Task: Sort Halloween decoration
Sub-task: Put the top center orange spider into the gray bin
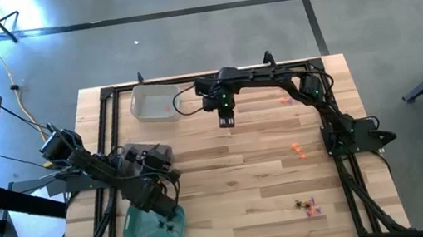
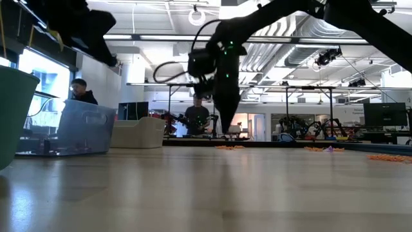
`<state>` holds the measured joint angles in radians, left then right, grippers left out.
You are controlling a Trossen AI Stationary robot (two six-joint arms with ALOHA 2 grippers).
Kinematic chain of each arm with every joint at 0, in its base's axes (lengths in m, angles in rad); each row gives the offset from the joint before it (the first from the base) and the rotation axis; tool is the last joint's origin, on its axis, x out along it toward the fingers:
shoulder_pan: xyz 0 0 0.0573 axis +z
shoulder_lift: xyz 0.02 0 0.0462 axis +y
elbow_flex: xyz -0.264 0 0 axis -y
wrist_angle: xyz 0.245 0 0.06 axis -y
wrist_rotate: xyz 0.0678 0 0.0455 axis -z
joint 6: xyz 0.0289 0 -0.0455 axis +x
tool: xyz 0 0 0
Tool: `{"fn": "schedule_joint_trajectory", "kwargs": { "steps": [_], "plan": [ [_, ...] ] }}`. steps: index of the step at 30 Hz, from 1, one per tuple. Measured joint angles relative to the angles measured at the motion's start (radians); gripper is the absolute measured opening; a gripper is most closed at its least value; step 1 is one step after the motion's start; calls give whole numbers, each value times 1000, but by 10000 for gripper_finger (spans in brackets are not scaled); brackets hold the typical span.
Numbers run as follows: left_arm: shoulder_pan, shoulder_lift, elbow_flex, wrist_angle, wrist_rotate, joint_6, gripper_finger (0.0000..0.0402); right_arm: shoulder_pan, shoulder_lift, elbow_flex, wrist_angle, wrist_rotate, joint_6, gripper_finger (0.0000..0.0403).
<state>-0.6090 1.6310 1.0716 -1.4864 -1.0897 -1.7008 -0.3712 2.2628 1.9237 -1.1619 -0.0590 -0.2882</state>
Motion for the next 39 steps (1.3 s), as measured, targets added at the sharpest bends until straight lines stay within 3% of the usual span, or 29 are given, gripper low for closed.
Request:
{"fn": "schedule_joint_trajectory", "kwargs": {
  "steps": [9,20,26,32,39],
  "plan": [
    [0,0,-9,-1,-1,1,135,-42,1,-95,122,120,-43,75],
    [7,0,-9,-2,4,1,135,-131,1,-97,196,113,-38,75],
    [7,0,-9,-1,5,1,135,-160,-5,-184,232,75,-27,76],
    [7,0,-9,-1,6,2,135,-157,-9,-240,290,55,-1,91],
    [7,0,-9,-1,6,2,136,-153,-2,-193,250,80,-8,115]
  ]
}}
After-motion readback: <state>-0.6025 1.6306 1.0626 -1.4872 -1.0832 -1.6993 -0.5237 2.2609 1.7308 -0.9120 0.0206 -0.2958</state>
